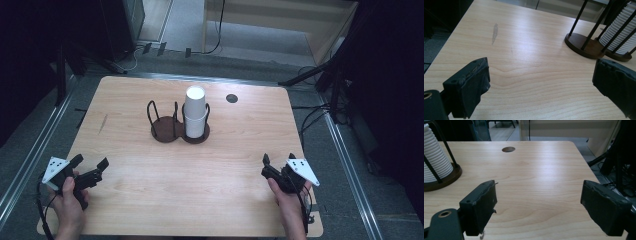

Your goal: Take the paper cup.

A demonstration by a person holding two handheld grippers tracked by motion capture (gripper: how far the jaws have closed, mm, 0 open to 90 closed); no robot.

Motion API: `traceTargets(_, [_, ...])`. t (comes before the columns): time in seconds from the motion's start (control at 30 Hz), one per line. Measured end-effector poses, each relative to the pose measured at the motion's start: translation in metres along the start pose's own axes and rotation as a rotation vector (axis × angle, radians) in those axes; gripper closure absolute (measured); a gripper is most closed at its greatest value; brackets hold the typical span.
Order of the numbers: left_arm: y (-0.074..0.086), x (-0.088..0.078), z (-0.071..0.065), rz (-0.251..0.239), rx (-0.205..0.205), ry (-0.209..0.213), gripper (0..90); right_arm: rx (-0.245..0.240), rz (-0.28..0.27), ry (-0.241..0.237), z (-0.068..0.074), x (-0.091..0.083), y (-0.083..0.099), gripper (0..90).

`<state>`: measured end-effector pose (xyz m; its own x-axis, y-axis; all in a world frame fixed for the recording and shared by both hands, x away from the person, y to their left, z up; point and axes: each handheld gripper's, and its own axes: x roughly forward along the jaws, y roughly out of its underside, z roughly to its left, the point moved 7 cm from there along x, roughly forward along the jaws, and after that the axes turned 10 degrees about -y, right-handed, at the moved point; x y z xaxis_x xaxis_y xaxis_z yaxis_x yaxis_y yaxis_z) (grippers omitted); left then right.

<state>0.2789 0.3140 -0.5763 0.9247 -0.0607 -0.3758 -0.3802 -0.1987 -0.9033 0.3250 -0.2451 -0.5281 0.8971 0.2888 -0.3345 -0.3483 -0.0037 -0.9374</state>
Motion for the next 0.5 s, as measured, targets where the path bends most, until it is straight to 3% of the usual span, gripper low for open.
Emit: traceTargets(0.5, [0.000,0.000,0.000,-0.002,0.004,-0.001,1.5,-0.021,-0.017,-0.077,0.048,0.031,-0.025,15.0])
